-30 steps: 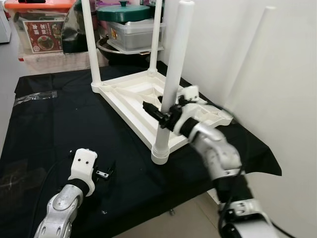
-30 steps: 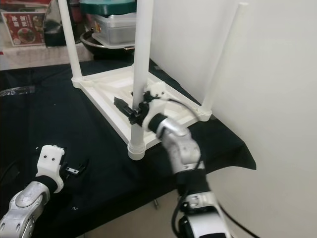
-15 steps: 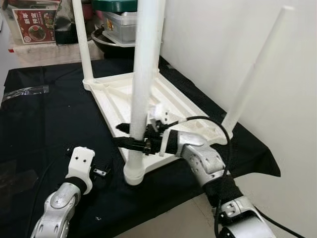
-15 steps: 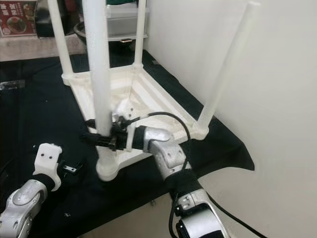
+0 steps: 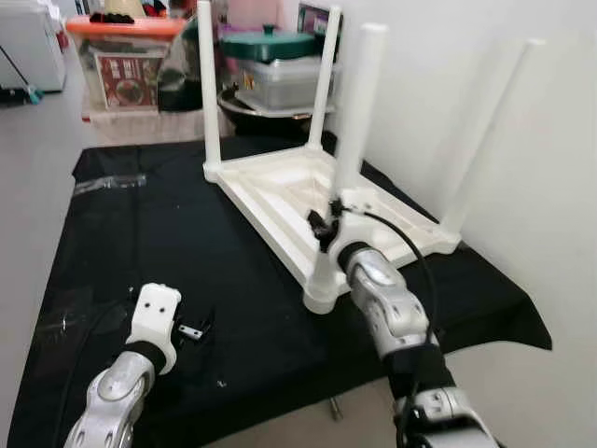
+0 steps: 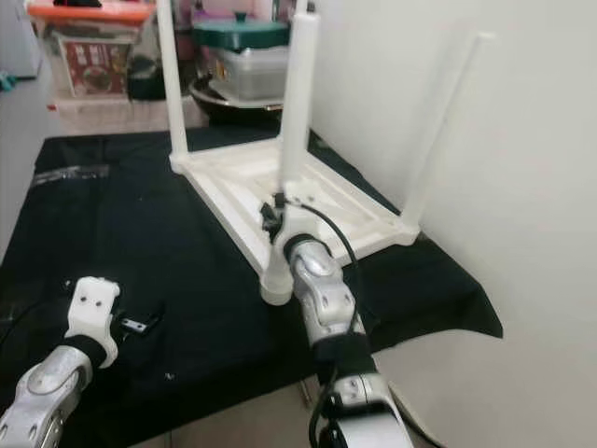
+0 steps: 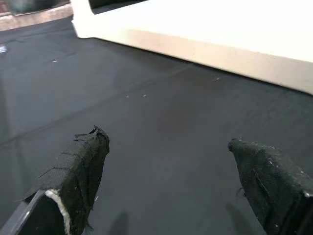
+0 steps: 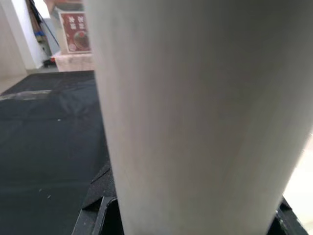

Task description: Building children table

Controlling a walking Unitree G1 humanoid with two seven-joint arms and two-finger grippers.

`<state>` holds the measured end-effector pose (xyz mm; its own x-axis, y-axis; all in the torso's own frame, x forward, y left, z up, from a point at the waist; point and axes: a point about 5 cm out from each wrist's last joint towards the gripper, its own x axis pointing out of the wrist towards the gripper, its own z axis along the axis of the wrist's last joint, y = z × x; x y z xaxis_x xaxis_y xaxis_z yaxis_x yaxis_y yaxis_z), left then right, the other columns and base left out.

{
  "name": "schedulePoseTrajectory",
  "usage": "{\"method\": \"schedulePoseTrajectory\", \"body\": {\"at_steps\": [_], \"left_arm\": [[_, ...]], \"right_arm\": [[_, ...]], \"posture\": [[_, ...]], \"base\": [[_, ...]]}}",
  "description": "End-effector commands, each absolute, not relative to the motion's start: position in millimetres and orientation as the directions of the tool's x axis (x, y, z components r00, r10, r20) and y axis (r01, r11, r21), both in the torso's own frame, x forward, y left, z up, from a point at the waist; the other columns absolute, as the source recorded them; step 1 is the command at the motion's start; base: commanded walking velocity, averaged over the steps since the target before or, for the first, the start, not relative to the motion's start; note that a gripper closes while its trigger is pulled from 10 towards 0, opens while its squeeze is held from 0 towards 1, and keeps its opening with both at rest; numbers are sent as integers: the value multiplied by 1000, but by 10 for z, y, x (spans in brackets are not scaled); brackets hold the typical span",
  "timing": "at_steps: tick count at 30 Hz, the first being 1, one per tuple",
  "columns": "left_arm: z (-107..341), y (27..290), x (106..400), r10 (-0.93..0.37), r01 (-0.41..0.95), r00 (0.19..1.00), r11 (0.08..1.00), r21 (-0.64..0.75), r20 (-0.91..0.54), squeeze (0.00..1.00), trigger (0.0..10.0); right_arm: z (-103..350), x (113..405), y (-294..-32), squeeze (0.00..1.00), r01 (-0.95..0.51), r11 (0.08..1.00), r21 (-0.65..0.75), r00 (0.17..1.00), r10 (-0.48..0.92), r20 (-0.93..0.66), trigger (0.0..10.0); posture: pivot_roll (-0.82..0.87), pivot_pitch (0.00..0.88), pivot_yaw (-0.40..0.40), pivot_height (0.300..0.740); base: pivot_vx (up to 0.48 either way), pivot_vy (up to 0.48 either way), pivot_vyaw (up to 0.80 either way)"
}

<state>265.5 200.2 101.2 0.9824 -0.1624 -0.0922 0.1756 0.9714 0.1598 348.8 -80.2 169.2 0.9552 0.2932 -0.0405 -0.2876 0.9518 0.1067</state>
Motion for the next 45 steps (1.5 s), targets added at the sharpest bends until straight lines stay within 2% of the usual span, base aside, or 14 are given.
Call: {"method": "schedulePoseTrajectory", "body": {"at_steps": [1, 2, 5, 6, 18, 19, 24, 26, 29, 36, 37, 42, 43, 45], "left_arm": [[1018, 1968, 2668, -178, 193, 979, 967, 168, -99, 0, 10000], [1028, 1985, 2670, -178, 193, 979, 966, 171, -100, 0, 10000], [1033, 2012, 2687, -179, 195, 978, 964, 179, -103, 0, 10000], [1034, 2019, 2696, -179, 195, 978, 964, 181, -103, 0, 10000], [1053, 2004, 2714, -170, 183, 982, 967, 177, -85, 0, 10000], [1046, 2039, 2702, -159, 172, 983, 968, 181, -87, 0, 10000], [1026, 2080, 2672, -139, 154, 986, 972, 179, -91, 0, 10000], [1016, 2053, 2658, -150, 165, 984, 970, 178, -95, 0, 10000], [997, 2017, 2648, -167, 184, 981, 967, 176, -102, 0, 10000], [994, 2012, 2656, -166, 182, 981, 968, 175, -101, 0, 10000], [986, 1992, 2653, -172, 188, 980, 967, 171, -104, 0, 10000], [978, 1940, 2651, -190, 206, 976, 964, 167, -107, 0, 10000], [993, 1942, 2662, -190, 206, 976, 964, 168, -104, 0, 10000], [1022, 1967, 2680, -182, 196, 979, 966, 169, -96, 0, 10000]], "right_arm": [[1574, 3409, -678, 0, -362, 922, 139, 921, 376, -99, 10000], [1641, 3377, -639, 1000, -421, 897, 134, 901, 431, -52, 10000], [1752, 3409, -564, 1000, -568, 814, 119, 820, 573, -4, 10000], [1803, 3436, -550, 0, -611, 786, 96, 790, 613, 13, 10000], [1874, 3135, -200, 0, -987, 161, 26, 163, 984, 73, 10000], [1870, 3067, -128, 0, -995, 99, 26, 101, 991, 86, 0], [1842, 2986, -16, 0, -999, 21, 40, 25, 996, 90, 0], [1772, 3102, -7, 0, -984, 172, 53, 174, 984, 33, 0], [1448, 3620, -349, 0, -539, 836, 102, 810, 547, -212, 0], [1545, 3559, -903, 0, -51, 999, -6, 992, 50, -116, 0], [1620, 3497, -831, 0, -125, 992, 11, 989, 126, -78, 10000], [1785, 3364, -691, 0, -299, 953, 39, 954, 297, 48, 10000], [1794, 3382, -670, 1000, -351, 935, 55, 936, 348, 56, 10000], [1807, 3450, -592, 1000, -462, 880, 108, 887, 461, 42, 10000]], "posture": [[179, 0, -81, 740], [176, 0, -80, 740], [168, 0, -82, 740], [167, 0, -82, 740], [220, 0, -115, 740], [232, 0, -125, 740], [233, 0, -123, 740], [225, 0, -111, 740], [221, 0, -111, 740], [209, 0, -103, 740], [189, 0, -91, 740], [187, 0, -89, 740], [194, 0, -96, 740], [198, 0, -101, 740]], "base": [[0, 0, 0], [0, 0, 0], [0, 0, 0], [0, 0, 0], [0, 0, 0], [0, 0, 0], [0, 0, 0], [0, 0, 0], [0, 0, 0], [0, 0, 0], [0, 0, 0], [0, 0, 0], [0, 0, 0], [0, 0, 0]]}}
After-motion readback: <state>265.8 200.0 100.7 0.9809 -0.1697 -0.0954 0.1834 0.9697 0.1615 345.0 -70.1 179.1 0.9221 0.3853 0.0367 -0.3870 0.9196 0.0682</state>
